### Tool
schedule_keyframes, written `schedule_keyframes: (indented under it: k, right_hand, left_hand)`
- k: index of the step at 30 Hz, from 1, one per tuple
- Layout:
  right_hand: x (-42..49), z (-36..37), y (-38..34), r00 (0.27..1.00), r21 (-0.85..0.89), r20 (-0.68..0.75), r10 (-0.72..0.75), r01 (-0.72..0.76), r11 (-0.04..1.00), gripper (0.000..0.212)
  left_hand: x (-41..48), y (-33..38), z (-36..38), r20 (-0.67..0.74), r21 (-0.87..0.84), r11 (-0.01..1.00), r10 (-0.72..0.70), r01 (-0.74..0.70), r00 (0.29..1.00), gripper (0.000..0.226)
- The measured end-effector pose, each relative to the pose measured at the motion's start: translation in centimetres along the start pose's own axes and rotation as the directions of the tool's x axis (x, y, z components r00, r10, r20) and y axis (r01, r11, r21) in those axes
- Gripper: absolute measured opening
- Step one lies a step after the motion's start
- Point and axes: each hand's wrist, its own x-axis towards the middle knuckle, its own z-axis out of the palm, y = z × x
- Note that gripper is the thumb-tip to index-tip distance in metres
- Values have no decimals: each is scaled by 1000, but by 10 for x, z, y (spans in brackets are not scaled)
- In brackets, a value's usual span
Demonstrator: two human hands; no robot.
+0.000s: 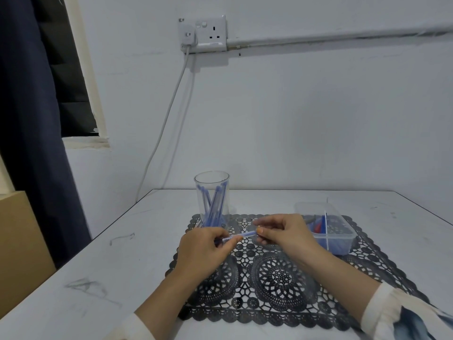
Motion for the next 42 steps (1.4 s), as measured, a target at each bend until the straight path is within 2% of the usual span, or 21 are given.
schedule_keyframes:
  k: [9, 15, 19, 24, 29, 34, 39, 42]
  right_hand:
    - [0, 0, -1, 988, -45, 5, -151, 151, 987, 17]
    - [-1, 2, 0, 986, -76, 21, -166, 168, 983, 15]
    - [-1, 1, 0, 987, -112, 42, -158, 162, 980, 15]
    - [0, 0, -1, 986, -29, 82, -143, 146, 989, 15]
    - [0, -2, 6, 954, -227, 130, -271, 294, 928, 10]
    - [0, -2, 10, 896, -428, 139, -421, 438, 791, 26]
    - [0, -2, 8, 917, -432, 132, -376, 395, 811, 40]
    - [1, -4, 10, 916, -357, 157, -370, 402, 843, 30]
  left_hand:
    - [1, -1, 3, 6, -167, 985, -48, 48, 999, 39]
    - [0, 0, 2, -64, -115, 992, 52, -59, 997, 48]
    - [-1, 2, 1, -53, -43, 990, 128, -130, 990, 54]
    - [1, 2, -3, -79, -42, 993, 103, -107, 992, 45]
    - [2, 0, -6, -97, -104, 991, 69, -79, 993, 46]
    - [1, -1, -3, -114, -172, 974, 126, -144, 985, 48]
    - [1, 0, -1, -127, -159, 969, 169, -189, 977, 46]
    - [2, 0, -3, -111, -166, 972, 146, -164, 983, 44]
